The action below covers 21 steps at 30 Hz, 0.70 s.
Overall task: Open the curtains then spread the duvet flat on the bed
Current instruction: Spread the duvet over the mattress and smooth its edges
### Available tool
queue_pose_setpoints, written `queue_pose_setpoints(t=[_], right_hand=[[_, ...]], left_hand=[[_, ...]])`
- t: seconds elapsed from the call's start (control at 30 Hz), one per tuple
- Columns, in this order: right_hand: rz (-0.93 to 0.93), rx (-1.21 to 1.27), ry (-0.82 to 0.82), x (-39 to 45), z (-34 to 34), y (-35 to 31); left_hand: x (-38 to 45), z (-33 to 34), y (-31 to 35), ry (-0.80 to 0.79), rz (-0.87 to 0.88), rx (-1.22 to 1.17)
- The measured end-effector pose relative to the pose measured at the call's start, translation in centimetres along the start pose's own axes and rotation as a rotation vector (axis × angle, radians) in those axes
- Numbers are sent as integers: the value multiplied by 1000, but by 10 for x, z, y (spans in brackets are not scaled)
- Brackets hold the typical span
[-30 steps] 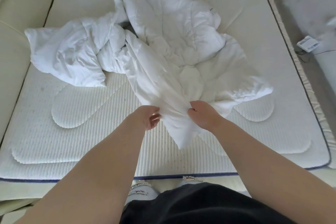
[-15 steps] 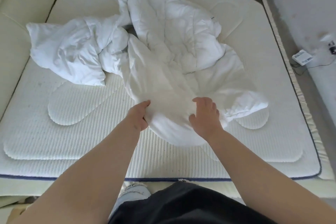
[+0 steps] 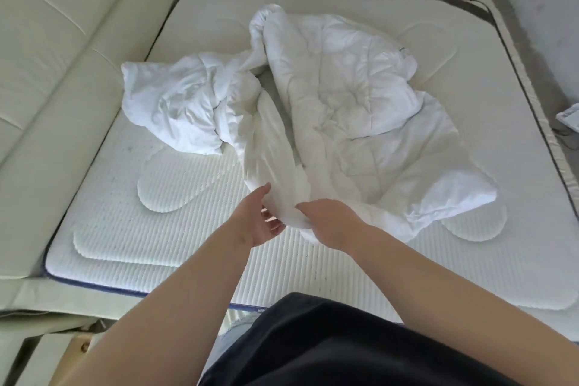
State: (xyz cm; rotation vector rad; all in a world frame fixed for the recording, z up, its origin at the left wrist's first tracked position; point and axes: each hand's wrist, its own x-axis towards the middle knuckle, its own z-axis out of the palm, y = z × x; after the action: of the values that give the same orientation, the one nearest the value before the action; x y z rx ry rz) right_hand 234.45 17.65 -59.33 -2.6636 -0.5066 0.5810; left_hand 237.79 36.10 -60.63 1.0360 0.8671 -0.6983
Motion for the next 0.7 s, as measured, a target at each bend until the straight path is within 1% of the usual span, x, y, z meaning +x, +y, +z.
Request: queue_pose_setpoints(t=[0.03,0.07,0.13,0.17,0.2,0.27,0.33,0.37,0.4,0.47,0.5,0.53,0.57,0.6,0.67,0.7], right_hand=[[-52,-47,-31,-7,-3,1],[-101,-109,-71,-14,-5,0],[-171,-229,-144,-29,-7,-1],[-157,-257,-163,-36,-5,2],[-105,-260,-185,-41,-1,8],[74,-263,-282,-55,2,26],[254,-213,-408,-64,5,46],[339,-119,-429,-66,2,52],[401,14,-378,-63,-1,51],[467,301,-108,-44,-10,38],[469,423,-2,-29,-14,23],[466,512,44,-14,-17,5],[466,559,37,-1,-20,-15],[451,550,0,11,-20,-32],[404,404,-36,32,-12,-63],[393,306,-22,41,-9,-74]], left_hand=[[3,2,5,9,-12,-62],[7,4,12,20,-5,-62],[16,8,19,67,15,16],[19,10,19,101,31,51],[21,11,18,120,54,74],[18,19,3,104,90,144],[8,27,-21,25,130,294],[0,31,-33,-30,148,382],[-10,33,-44,-69,163,468],[-24,33,-60,-123,190,574],[-31,31,-65,-135,214,601],[-38,30,-66,-140,244,630],[-43,28,-66,-129,291,686],[-48,25,-63,-95,352,773],[-59,10,-56,-25,435,898],[-63,-1,-52,-47,431,905]])
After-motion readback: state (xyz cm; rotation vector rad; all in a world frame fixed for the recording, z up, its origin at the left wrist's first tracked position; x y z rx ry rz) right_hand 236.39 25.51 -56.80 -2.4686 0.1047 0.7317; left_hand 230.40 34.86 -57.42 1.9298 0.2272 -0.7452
